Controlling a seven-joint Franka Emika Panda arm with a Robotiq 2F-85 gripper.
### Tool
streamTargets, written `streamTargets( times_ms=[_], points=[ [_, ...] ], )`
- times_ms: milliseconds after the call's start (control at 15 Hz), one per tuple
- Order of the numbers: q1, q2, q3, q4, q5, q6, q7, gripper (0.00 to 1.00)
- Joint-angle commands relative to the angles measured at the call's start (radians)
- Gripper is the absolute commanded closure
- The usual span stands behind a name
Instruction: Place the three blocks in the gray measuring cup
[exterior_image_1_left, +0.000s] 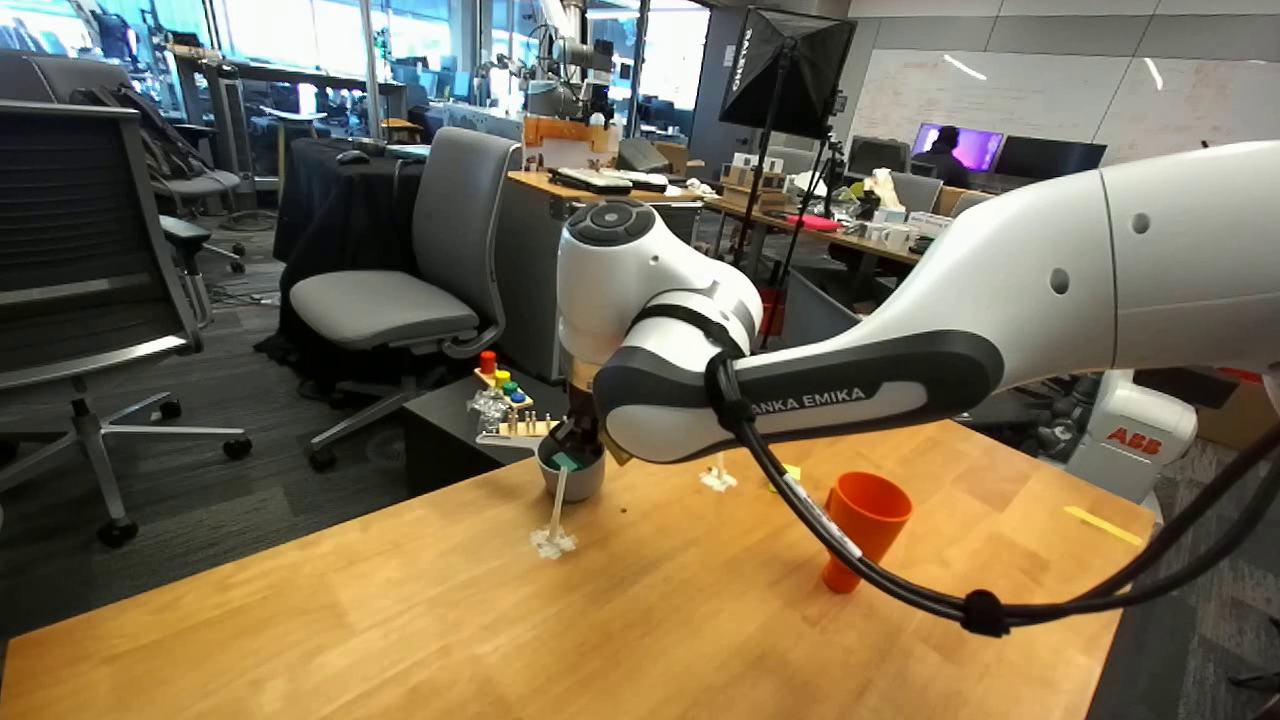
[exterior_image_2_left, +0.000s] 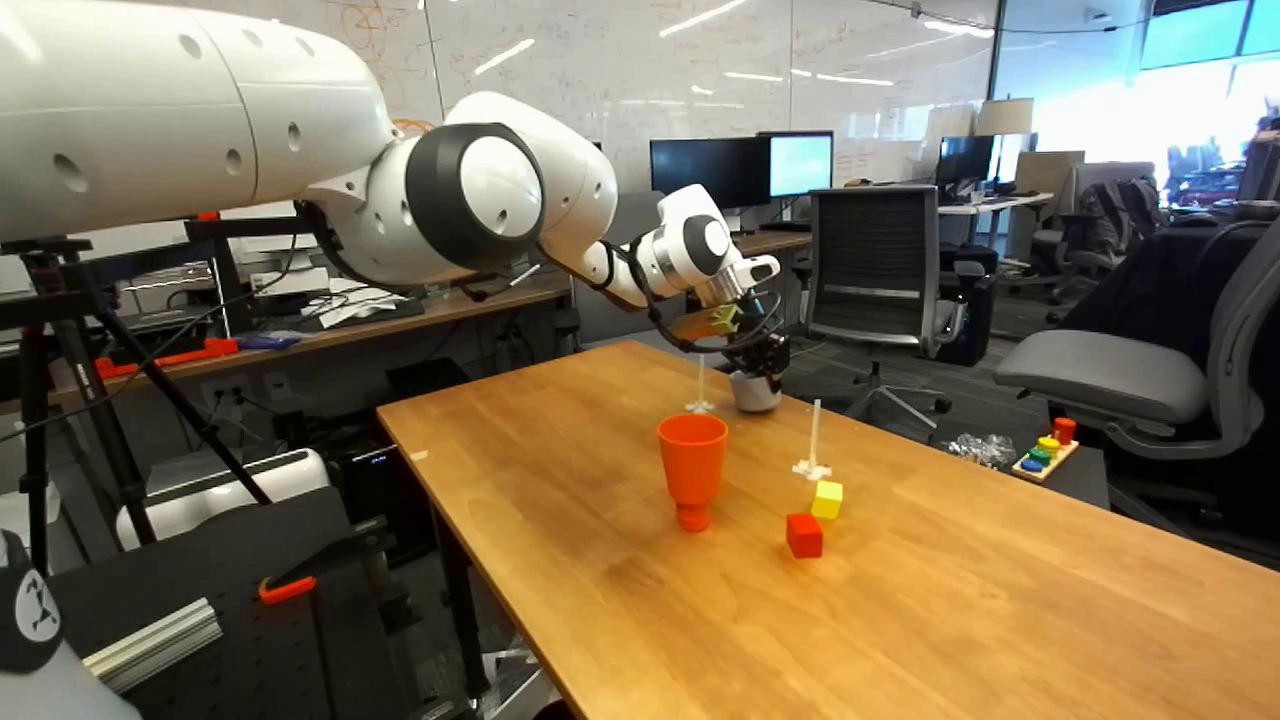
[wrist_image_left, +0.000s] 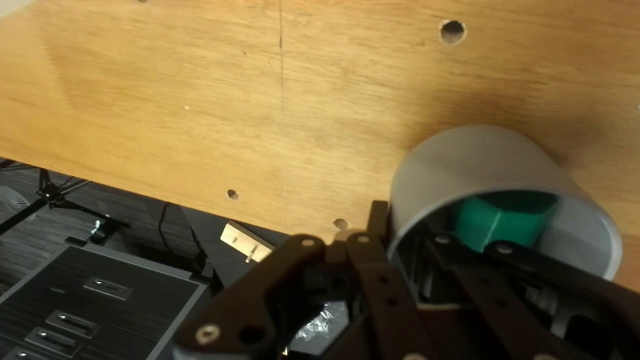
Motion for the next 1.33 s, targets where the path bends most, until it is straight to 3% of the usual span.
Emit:
streamTargets(
  times_ms=[0,800,1267],
  points=[
    [0.019,-0.006,-0.033,-0.048,-0.036,0.105,0.068,0.97],
    [0.127,-0.081,-0.163,-0.239,-0.167,0.416,0.274,0.97],
    [0.24,-0.21,-0.241,-0.5,-0.219,0.561,0.401,0.97]
  ],
)
